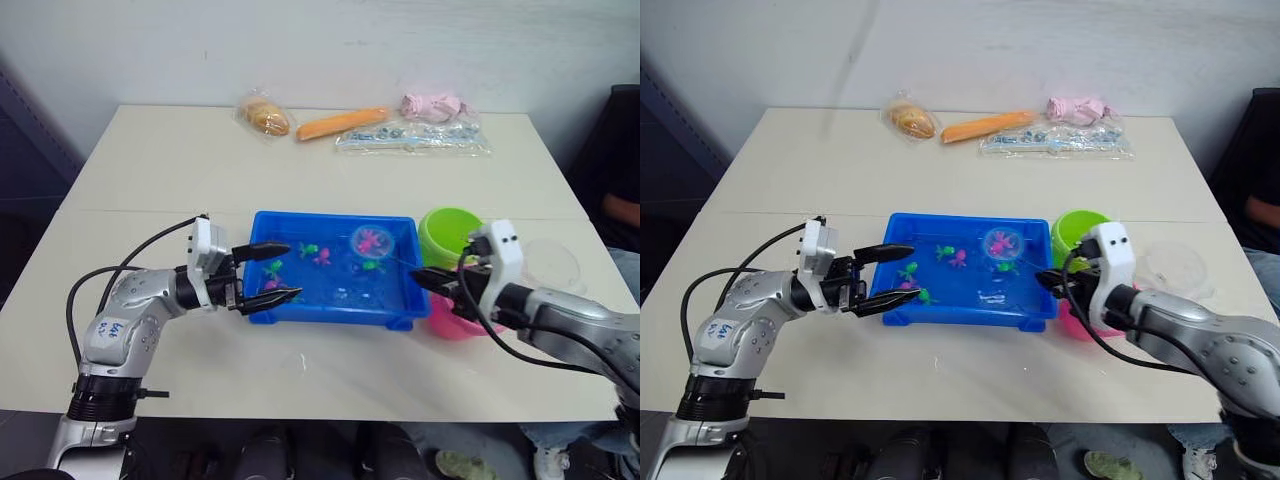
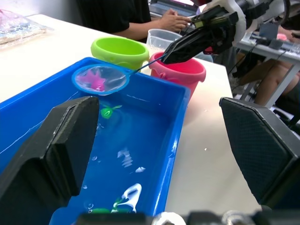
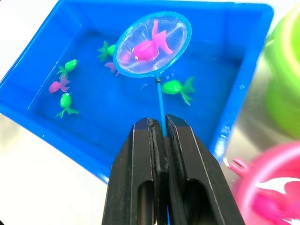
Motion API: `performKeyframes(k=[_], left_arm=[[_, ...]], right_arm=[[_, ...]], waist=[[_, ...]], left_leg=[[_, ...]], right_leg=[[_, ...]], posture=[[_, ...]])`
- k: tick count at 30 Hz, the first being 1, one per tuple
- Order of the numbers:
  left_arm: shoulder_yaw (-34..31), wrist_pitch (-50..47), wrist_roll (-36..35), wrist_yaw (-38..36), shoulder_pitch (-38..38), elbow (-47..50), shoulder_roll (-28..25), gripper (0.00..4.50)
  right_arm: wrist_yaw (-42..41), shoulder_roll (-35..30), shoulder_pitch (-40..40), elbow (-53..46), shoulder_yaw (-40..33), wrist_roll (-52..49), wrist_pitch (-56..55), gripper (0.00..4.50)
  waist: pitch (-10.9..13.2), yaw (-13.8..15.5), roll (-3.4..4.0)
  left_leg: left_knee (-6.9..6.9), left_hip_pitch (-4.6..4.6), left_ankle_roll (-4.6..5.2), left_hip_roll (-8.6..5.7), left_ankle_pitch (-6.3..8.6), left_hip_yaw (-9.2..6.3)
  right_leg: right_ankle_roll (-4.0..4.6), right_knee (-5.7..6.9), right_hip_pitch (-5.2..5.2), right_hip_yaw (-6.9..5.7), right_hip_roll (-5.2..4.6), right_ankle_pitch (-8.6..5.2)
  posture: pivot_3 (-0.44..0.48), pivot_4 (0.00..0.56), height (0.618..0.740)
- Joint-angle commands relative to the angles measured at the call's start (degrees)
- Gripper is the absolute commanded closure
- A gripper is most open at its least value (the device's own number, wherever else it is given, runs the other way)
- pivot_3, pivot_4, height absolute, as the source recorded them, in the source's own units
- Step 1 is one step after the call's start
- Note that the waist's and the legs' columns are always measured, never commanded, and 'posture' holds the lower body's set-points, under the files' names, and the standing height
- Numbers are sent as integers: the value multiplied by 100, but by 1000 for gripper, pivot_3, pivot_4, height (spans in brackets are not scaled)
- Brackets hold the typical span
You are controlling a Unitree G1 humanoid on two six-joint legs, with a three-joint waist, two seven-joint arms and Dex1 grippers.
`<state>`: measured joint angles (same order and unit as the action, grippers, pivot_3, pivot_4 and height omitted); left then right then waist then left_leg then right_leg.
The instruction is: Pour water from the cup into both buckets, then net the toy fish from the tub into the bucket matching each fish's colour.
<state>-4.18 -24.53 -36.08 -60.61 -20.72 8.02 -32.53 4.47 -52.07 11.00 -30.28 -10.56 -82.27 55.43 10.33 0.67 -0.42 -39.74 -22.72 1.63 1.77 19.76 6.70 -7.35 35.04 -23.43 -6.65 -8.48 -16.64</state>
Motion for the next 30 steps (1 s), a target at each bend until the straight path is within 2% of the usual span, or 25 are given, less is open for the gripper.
performKeyframes(k=[1,3,6,10,13,17,19,22,24,30], left_arm=[[-149,-132,-271,-58,-205,255,-74,68],[-209,-127,-293,-44,-309,6,1,68],[7,-16,-143,-323,-303,-168,-13,68],[312,56,-83,-492,-532,-321,236,68],[541,95,-50,-577,-787,-425,513,68],[636,104,-36,-690,-929,-573,673,68],[709,127,-3,-753,-947,-583,714,68],[814,180,79,-739,-1008,-645,851,68],[859,216,127,-705,-1039,-676,938,68],[943,185,167,-617,-955,-519,1046,68]], right_arm=[[-135,-143,-316,-535,-657,-256,-99,4500],[-326,-141,-777,-884,-1209,-240,-251,4500],[-534,-68,-1511,-1262,-2165,-228,-431,4500],[-1079,46,-2563,-1566,-3427,-335,-524,4500],[-1429,290,-3552,-1752,-4576,-471,-561,4500],[-1750,765,-4596,-1904,-5412,-374,-742,4500],[-1957,970,-4954,-1969,-5532,-128,-844,4500],[-2643,1150,-5385,-1974,-5334,1312,-1275,4500],[-2976,1248,-5535,-1913,-5137,1770,-1483,4500],[-3346,1285,-5595,-1767,-4125,3439,-2114,4500]], waist=[[0,25,0],[0,67,0],[0,88,0],[-1,132,-1],[-1,196,-2],[-3,196,-4],[-3,171,-3],[-5,120,-1],[-5,106,-1],[-5,69,0]], left_leg=[[0,0,0,0,0,0],[0,2,-1,0,-1,0],[0,1,-1,-2,-1,0],[-3,-1,6,-10,-2,1],[-4,-2,10,-13,-5,-2],[-3,7,10,-13,-4,5],[5,25,10,-12,-3,12],[10,34,11,-7,-3,15],[9,36,11,-9,-3,17],[10,41,10,-10,-4,17]], right_leg=[[0,0,0,1,0,0],[0,1,-1,2,2,0],[0,0,0,1,5,0],[-13,-9,6,11,5,8],[-19,-11,8,17,8,12],[-20,-14,10,31,15,14],[-20,-17,19,40,19,14],[-20,-37,23,49,18,14],[-20,-36,23,53,16,14],[-20,-31,25,54,16,14]], posture=[[0,150,740],[0,150,740],[0,150,740],[0,150,740],[0,150,740],[0,150,740],[0,150,740],[0,150,740],[0,150,740],[0,150,740]])
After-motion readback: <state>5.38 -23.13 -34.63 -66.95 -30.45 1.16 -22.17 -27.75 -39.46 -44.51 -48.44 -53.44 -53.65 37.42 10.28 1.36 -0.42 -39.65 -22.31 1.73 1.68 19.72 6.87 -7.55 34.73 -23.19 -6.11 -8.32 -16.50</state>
